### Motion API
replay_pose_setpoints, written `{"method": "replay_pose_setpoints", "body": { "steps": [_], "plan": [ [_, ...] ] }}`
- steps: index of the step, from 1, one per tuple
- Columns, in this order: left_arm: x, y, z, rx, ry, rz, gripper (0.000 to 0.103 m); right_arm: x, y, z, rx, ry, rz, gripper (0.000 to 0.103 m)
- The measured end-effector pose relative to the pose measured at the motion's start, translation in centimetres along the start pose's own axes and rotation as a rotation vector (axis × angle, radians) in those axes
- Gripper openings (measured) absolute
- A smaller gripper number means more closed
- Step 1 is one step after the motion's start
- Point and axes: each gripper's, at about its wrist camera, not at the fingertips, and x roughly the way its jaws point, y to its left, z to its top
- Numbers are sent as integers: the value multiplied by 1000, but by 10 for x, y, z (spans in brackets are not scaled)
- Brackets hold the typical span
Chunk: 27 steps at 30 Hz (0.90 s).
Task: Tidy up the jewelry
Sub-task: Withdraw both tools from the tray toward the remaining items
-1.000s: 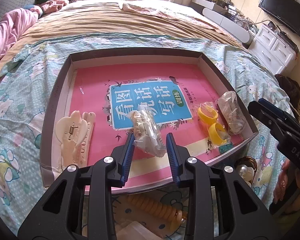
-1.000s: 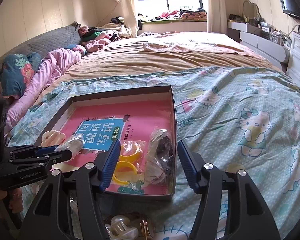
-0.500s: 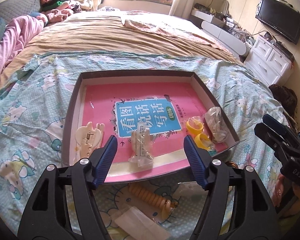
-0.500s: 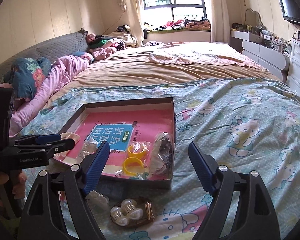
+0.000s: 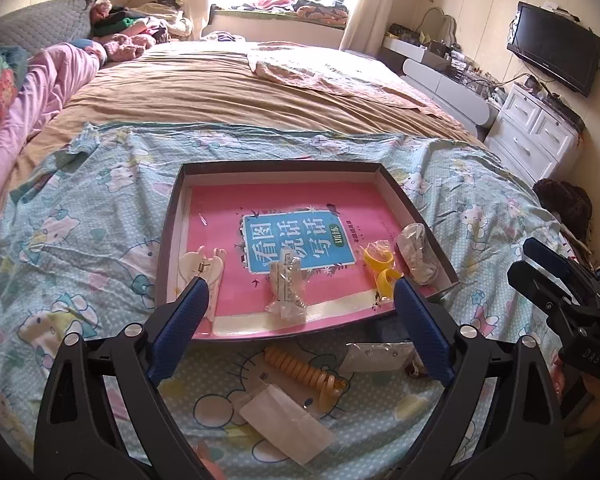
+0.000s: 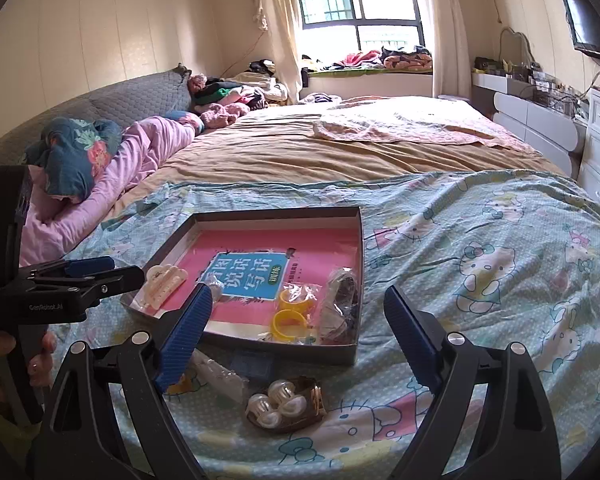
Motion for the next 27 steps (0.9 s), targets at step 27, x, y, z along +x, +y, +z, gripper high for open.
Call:
{"method": "replay_pose_setpoints", "body": {
  "steps": [27],
  "plan": [
    [-25, 20, -39, -56, 21, 56, 90, -7, 26, -37, -60, 122, 64, 87]
  ]
}}
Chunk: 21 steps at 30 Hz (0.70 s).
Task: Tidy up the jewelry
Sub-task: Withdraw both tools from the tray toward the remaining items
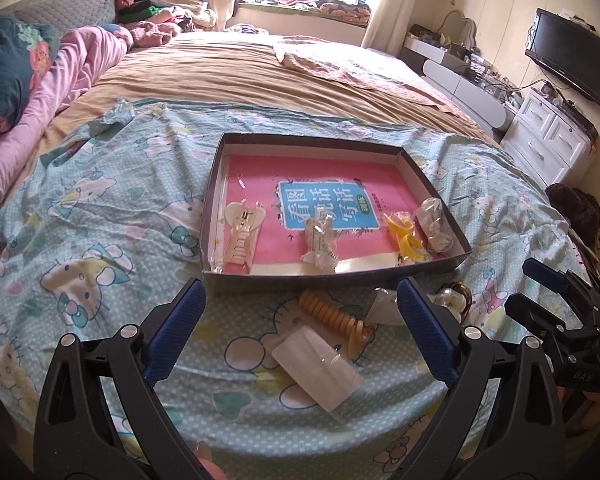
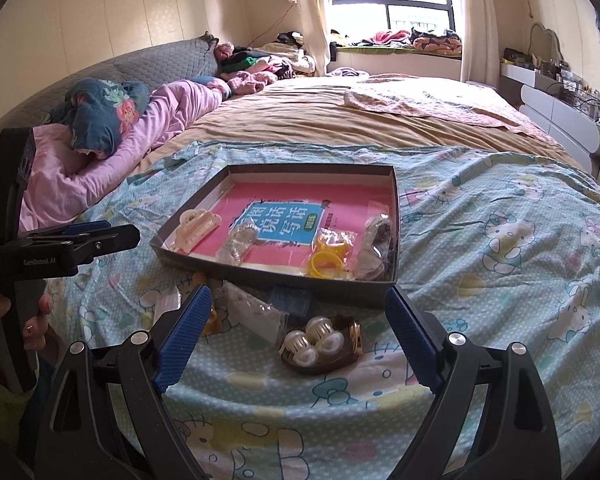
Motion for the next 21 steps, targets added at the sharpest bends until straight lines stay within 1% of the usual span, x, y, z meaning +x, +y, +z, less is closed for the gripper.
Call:
{"method": "replay_pose_setpoints", "body": {
  "steps": [6, 9, 13, 21],
  "plan": [
    [3, 3, -10, -12, 28, 2, 90, 4, 1, -9, -4, 29, 4, 87],
    [5, 5, -15, -14, 40, 7, 93, 7, 1, -14, -6, 46, 4, 87],
    [9, 7, -22, -23, 64, 8, 93, 11, -1, -20, -4, 67, 3, 87],
    [22, 4, -41, -20, 131, 7, 93, 20, -5, -32, 4, 103, 2, 87]
  ]
}}
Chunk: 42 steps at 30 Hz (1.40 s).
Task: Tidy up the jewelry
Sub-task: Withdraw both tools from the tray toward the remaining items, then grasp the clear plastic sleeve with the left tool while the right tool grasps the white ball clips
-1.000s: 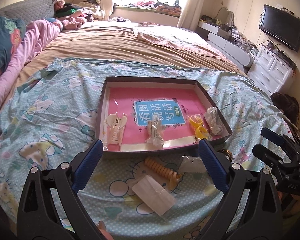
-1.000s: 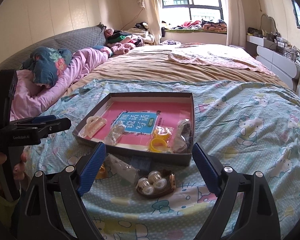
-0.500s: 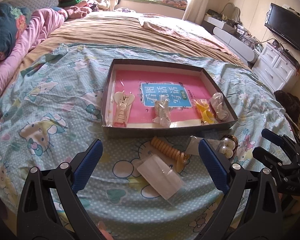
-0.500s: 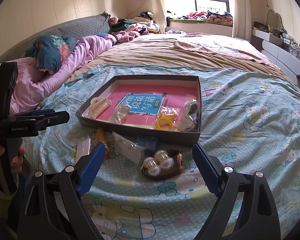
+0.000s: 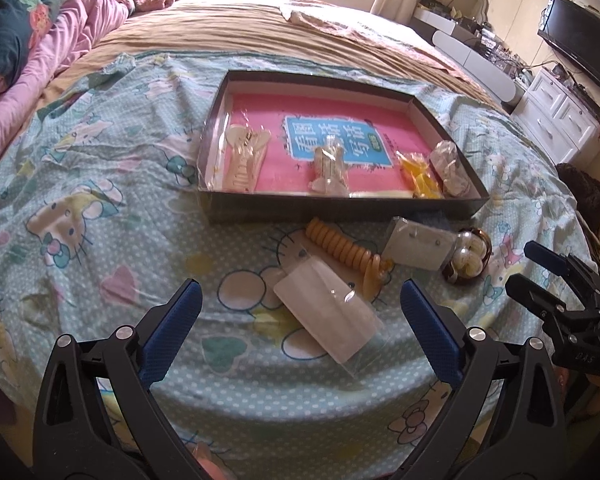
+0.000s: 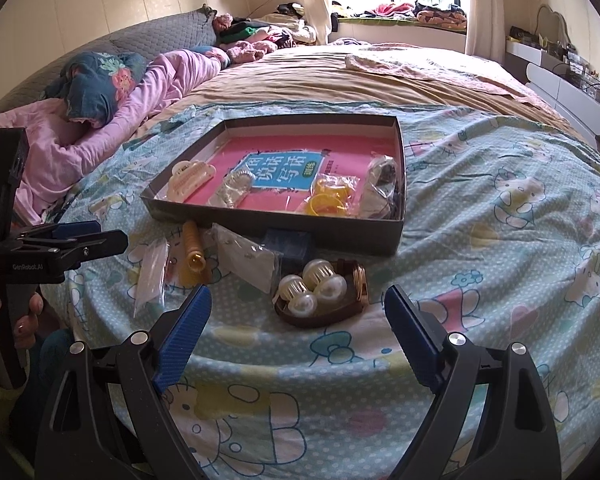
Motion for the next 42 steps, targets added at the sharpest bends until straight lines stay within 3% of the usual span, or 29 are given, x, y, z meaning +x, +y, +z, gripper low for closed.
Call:
{"method": "replay_pose_setpoints", "body": {
  "steps": [10, 12, 14, 21, 25, 29, 35, 36, 39, 40, 42],
  "plan": [
    [26, -13, -21, 26, 85, -4, 93, 10, -10, -6, 10, 23, -9, 87],
    [28, -14, -21, 28, 92, -3, 93, 9, -11, -4, 4, 16, 5, 81],
    [31, -14, -23, 29, 98, 2, 93, 11, -7, -2, -22, 25, 17, 65],
    [36, -15, -23, 32, 98, 0, 93, 28, 8, 10, -158, 65, 15, 63],
    [40, -17, -22, 35, 96, 3, 93, 43, 9, 13, -207, 103, 5, 51],
    [43, -19, -20, 34, 88, 8, 93, 56, 6, 15, -259, 147, -28, 51],
    [51, -24, -17, 53, 76, 29, 93, 64, -3, 16, -249, 159, 2, 51],
    [51, -25, -17, 59, 72, 34, 91, 66, -5, 16, -241, 161, 9, 51],
    [51, -29, -17, 91, 54, 60, 67, 66, -8, 16, -224, 160, 28, 49],
    [50, -29, -17, 92, 51, 58, 58, 64, -10, 16, -215, 156, 27, 43],
    [48, -28, -16, 92, 50, 47, 55, 59, -14, 16, -187, 148, 44, 43]
  ]
}}
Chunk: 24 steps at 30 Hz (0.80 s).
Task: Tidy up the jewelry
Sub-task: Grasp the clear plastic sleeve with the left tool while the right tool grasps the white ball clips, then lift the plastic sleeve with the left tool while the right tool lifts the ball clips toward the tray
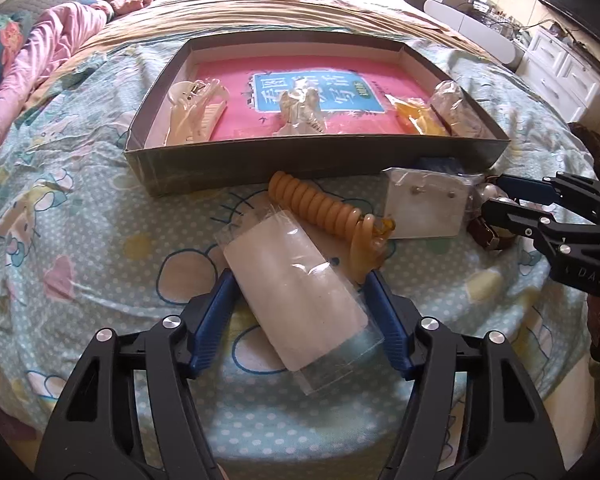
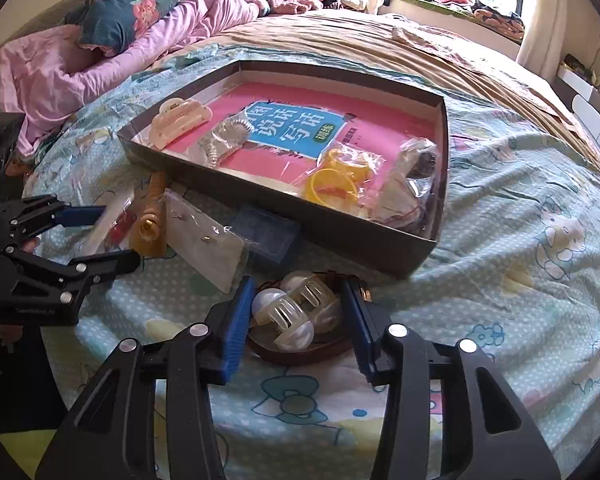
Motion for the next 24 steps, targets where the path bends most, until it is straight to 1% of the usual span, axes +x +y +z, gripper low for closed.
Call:
{"method": "replay_pose_setpoints", "body": {
  "steps": [2, 8, 17, 24],
  "plan": [
    [-2, 1, -1, -3, -5, -9, 49, -5, -2, -2, 15, -10, 4, 43],
    [-13, 4, 1, -22, -24, -58, 38, -24, -2, -7, 55, -67, 26, 43],
    [-38, 12, 9, -57, -87, -91, 33, -48, 2, 4, 51, -147, 31, 42],
    [-53, 24, 19, -90, -136, -88, 33, -56, 8, 19, 27, -177, 35, 42]
  ]
}}
